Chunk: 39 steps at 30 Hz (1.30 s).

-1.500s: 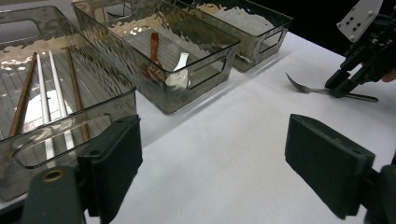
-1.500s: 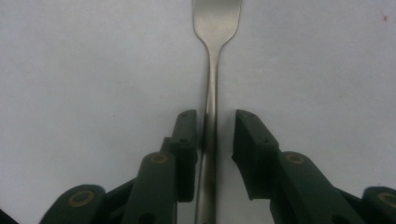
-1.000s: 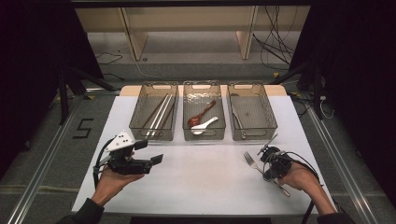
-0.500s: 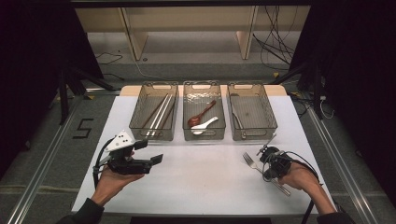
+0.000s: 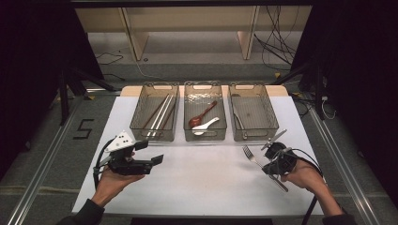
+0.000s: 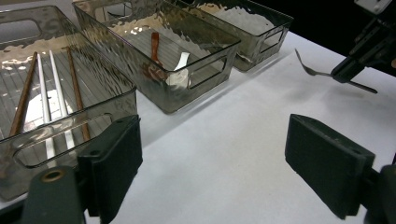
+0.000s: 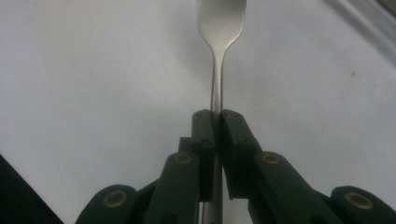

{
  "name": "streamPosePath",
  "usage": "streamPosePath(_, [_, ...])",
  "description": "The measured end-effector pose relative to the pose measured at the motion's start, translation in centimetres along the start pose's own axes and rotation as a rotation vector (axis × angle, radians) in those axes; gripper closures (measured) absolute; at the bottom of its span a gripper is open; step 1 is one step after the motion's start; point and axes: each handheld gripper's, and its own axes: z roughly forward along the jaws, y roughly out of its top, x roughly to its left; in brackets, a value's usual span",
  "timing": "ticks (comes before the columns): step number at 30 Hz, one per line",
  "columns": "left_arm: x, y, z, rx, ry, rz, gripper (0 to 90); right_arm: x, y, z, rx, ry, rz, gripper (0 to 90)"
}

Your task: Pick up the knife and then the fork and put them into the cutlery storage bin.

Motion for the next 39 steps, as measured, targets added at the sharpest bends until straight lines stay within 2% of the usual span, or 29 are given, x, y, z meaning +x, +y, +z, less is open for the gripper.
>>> streamPosePath(6, [0.0, 0.0, 0.0, -0.003, -0.003, 0.000, 18.2, -0.4, 0.4, -1.3, -0.100, 0.030, 0.018, 84.8])
streamPosePath(17, [0.1, 0.0, 0.0, -0.018, -0.008, -0.003, 17.3, -1.9, 1.7, -2.9, -0.237, 0.025, 0.075, 84.7])
streamPosePath(26, [0.0, 0.0, -0.1, -0.029, -0.009, -0.005, 16.2, -2.7, 3.3, -3.8, -0.285, 0.019, 0.089, 84.8])
streamPosePath(39, [0.1, 0.0, -0.1, -0.031, -0.006, -0.002, 16.1, -4.3, 5.5, -4.8, -0.337, -0.005, 0.135, 84.7])
